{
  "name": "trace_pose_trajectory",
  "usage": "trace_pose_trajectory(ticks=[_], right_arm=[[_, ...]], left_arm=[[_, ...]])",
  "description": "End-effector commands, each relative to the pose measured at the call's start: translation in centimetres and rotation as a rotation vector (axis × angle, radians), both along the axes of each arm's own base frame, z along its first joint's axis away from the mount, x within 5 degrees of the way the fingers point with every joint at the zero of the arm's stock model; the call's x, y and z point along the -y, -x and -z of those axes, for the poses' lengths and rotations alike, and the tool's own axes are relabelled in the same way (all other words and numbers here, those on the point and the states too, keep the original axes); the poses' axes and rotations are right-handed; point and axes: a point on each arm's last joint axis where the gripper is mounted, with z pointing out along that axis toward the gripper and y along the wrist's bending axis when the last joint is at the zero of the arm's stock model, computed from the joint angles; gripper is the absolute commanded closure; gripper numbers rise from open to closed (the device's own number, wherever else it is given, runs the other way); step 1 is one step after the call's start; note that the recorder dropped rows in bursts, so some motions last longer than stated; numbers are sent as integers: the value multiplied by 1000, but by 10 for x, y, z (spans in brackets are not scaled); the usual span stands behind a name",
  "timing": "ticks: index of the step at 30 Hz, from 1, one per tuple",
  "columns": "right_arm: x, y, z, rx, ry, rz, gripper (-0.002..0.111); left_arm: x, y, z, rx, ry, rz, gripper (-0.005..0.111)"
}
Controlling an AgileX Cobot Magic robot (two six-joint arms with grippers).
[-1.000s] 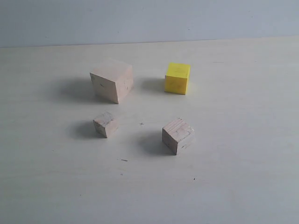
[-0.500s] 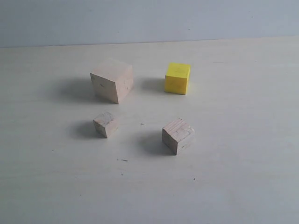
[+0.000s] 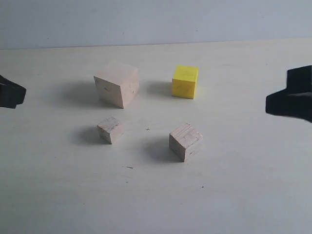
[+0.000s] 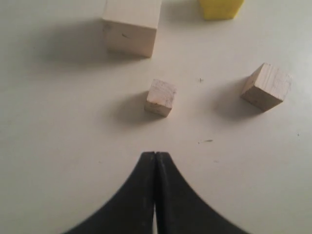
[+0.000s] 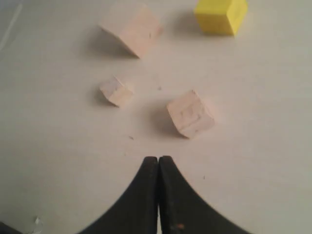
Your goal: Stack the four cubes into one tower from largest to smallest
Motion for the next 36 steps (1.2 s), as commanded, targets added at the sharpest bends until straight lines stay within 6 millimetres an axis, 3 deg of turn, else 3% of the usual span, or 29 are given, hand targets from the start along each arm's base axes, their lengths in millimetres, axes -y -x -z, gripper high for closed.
trace_pose_trajectory(ticks=[1, 22, 27, 36], right_arm=[[-7, -13, 9, -60, 21, -6, 108], [-6, -41, -13, 293, -53, 108, 108], [-8, -50, -8, 348, 25, 67, 108], [-16, -67, 15, 248, 69, 42, 108]], left_arm=[[6, -3, 1, -36, 42, -2, 107], [10, -7, -4, 18, 112, -13, 107], [12, -7, -5, 17, 137, -20, 107], [16, -18, -6, 83, 173, -37, 107]])
